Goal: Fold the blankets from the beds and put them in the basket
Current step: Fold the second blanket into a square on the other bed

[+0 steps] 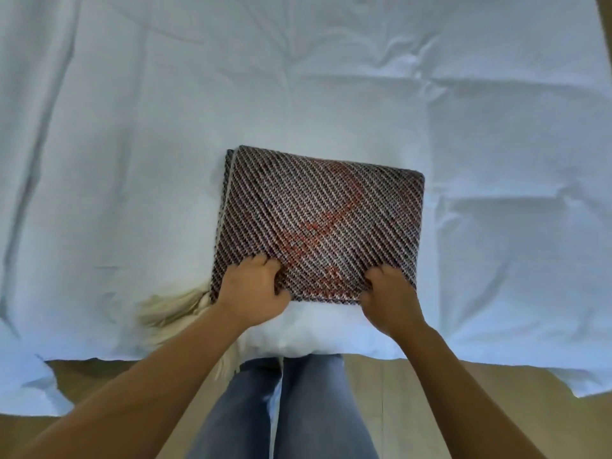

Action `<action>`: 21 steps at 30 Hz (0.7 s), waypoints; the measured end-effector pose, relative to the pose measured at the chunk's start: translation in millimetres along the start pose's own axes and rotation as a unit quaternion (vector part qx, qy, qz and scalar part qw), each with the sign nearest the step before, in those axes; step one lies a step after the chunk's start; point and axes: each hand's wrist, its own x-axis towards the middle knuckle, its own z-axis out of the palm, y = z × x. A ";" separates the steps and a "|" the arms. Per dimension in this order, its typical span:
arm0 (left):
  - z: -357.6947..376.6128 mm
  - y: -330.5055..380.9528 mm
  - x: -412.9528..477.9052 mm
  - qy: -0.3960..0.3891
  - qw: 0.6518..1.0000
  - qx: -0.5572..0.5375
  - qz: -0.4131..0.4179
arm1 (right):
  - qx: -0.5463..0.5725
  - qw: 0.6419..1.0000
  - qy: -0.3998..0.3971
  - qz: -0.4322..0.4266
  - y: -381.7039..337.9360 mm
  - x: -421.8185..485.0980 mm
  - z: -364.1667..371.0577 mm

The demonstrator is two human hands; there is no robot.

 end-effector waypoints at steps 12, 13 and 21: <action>-1.5 13.3 131.8 0.126 0.989 0.016 -0.077 | 0.033 0.988 0.075 -0.133 -26.7 145.9 -1.5; 3.9 1.3 135.7 0.125 0.987 0.012 -0.098 | 0.009 0.988 0.076 -0.133 -11.2 155.1 3.0; 29.1 -28.6 155.4 0.145 0.980 -0.019 -0.133 | 0.032 0.980 0.197 0.003 25.9 180.9 20.6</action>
